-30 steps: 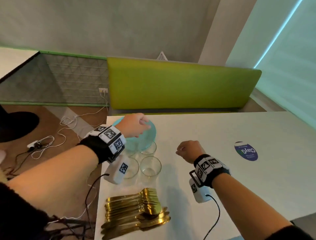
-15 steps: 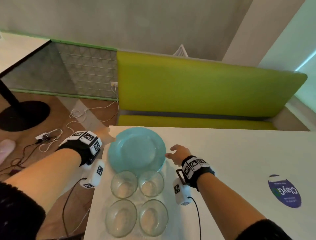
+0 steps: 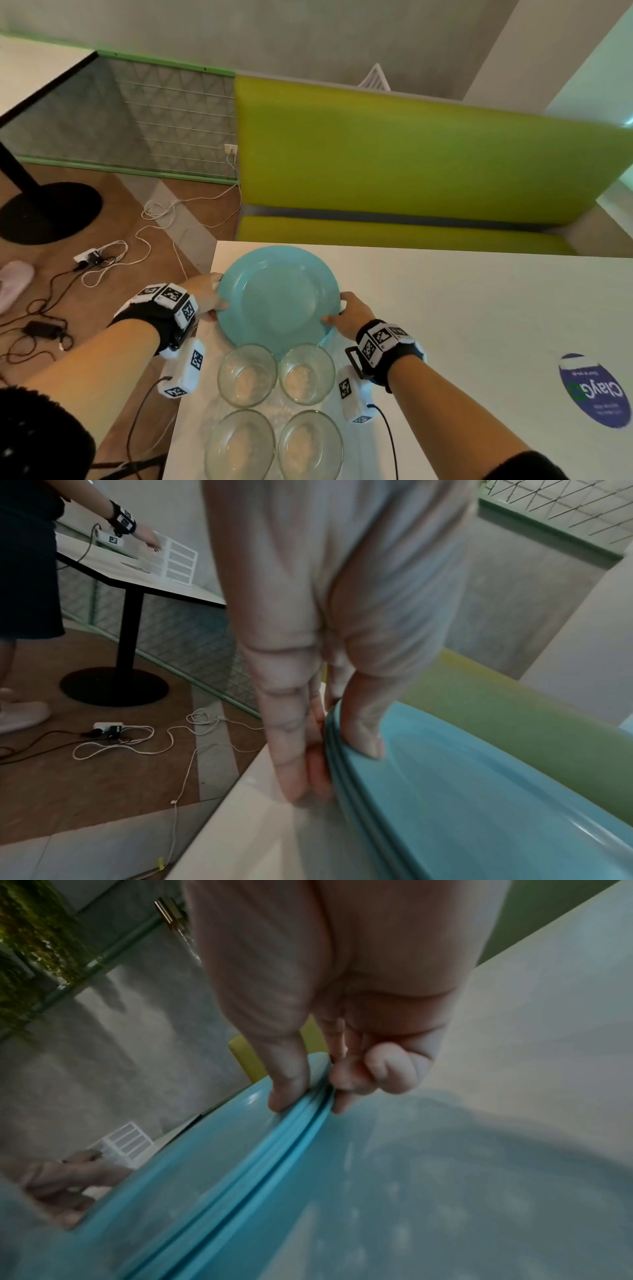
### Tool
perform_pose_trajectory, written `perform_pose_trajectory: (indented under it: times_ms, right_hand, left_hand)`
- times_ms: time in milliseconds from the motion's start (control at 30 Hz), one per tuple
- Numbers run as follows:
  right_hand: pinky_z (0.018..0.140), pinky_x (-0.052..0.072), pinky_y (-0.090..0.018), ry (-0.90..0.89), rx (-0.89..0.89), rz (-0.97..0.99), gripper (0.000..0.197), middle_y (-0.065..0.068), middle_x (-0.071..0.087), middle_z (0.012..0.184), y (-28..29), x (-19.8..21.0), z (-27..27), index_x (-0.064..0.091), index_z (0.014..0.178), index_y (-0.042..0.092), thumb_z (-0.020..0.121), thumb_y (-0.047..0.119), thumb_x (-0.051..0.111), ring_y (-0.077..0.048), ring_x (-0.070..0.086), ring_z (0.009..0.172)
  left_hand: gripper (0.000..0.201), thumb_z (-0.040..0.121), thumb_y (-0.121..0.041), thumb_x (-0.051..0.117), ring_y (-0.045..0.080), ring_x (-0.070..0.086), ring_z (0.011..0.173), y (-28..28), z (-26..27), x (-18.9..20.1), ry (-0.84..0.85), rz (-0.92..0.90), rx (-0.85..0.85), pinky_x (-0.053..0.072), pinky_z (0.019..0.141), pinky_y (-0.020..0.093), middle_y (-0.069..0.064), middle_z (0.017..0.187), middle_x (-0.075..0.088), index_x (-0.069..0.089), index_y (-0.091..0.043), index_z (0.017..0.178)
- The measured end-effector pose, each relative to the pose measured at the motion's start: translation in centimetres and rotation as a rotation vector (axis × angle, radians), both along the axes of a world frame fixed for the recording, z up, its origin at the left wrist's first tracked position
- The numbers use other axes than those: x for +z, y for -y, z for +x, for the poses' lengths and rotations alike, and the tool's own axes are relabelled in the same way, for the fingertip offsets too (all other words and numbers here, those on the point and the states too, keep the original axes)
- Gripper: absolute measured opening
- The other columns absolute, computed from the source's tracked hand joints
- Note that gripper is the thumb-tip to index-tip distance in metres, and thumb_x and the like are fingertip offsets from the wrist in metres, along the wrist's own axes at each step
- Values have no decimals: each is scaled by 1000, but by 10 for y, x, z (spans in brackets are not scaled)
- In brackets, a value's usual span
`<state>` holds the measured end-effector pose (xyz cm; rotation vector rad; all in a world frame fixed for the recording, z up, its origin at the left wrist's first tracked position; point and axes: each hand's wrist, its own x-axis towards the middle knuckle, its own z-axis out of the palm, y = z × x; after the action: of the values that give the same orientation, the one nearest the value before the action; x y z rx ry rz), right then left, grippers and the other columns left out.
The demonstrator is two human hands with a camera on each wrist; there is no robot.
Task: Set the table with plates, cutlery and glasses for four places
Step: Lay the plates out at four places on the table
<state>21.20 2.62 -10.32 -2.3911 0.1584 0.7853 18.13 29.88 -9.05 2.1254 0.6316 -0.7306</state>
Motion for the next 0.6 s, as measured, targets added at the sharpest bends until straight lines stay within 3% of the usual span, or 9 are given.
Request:
perform_pose_trajectory:
  times_ms: [100, 167, 233, 333, 400, 433, 500, 567, 600]
  right_hand:
    - [86, 41, -25, 59, -27, 42, 60, -13, 62, 122, -2, 12, 7, 42, 136, 16, 84, 25, 69, -27, 56, 115]
    - [81, 39, -24, 115, -28, 68, 58, -13, 65, 116, -3, 24, 12, 43, 134, 16, 84, 25, 69, -27, 59, 111]
    - [82, 41, -27, 178, -30, 98, 57, -12, 68, 105, -2, 40, 15, 43, 133, 16, 83, 25, 69, -28, 60, 108]
    - [84, 44, -31, 265, -54, 146, 57, -6, 61, 90, 4, 66, 12, 43, 134, 17, 84, 25, 68, -27, 61, 97]
    - [83, 46, -34, 294, -83, 173, 57, -5, 60, 90, 13, 83, 4, 43, 134, 17, 84, 25, 69, -24, 58, 87]
    - [79, 47, -35, 306, -97, 190, 57, -6, 61, 90, 18, 91, -1, 44, 134, 16, 83, 25, 69, -23, 57, 82]
    - [62, 43, -31, 328, -129, 228, 57, -7, 61, 85, 29, 107, -15, 45, 133, 14, 82, 23, 70, -17, 52, 65]
    - [52, 35, -24, 346, -177, 276, 55, -4, 58, 76, 42, 125, -35, 45, 131, 11, 82, 19, 70, -11, 45, 56]
    - [49, 33, -24, 352, -210, 306, 54, -3, 56, 72, 48, 134, -46, 45, 130, 9, 83, 16, 70, -11, 43, 53]
  left_hand:
    - [58, 85, -5, 65, 35, 67, 92, -10, 5, 10, 22, 21, 13, 58, 78, 43, 19, 101, 66, 42, -14, 138]
    - [56, 85, -6, 65, 37, 66, 100, -14, 10, 27, 70, 13, 21, 55, 87, 48, 21, 111, 65, 44, -16, 136]
    - [59, 86, -1, 62, 38, 62, 107, -13, 11, 54, 120, -45, 82, 52, 93, 51, 18, 122, 61, 42, -19, 138]
    - [63, 84, 4, 62, 37, 61, 110, -9, 11, 88, 235, -131, 148, 51, 93, 53, 11, 130, 55, 40, -14, 141]
    - [55, 84, 1, 64, 34, 65, 101, -3, 6, 105, 293, -169, 170, 58, 81, 48, 11, 127, 58, 46, -9, 135]
    - [47, 85, 0, 63, 30, 68, 92, 1, 1, 113, 316, -183, 172, 61, 70, 39, 12, 118, 63, 50, -7, 130]
    - [27, 88, 0, 59, 15, 69, 64, 12, -10, 129, 363, -202, 161, 56, 45, 21, 11, 95, 66, 57, -3, 115]
    - [8, 91, 1, 54, 5, 64, 41, 28, -24, 143, 384, -254, 161, 50, 37, 16, 9, 80, 62, 58, -4, 96]
    - [7, 92, -1, 53, 4, 62, 38, 34, -31, 151, 397, -287, 164, 50, 36, 17, 9, 79, 61, 58, -4, 89]
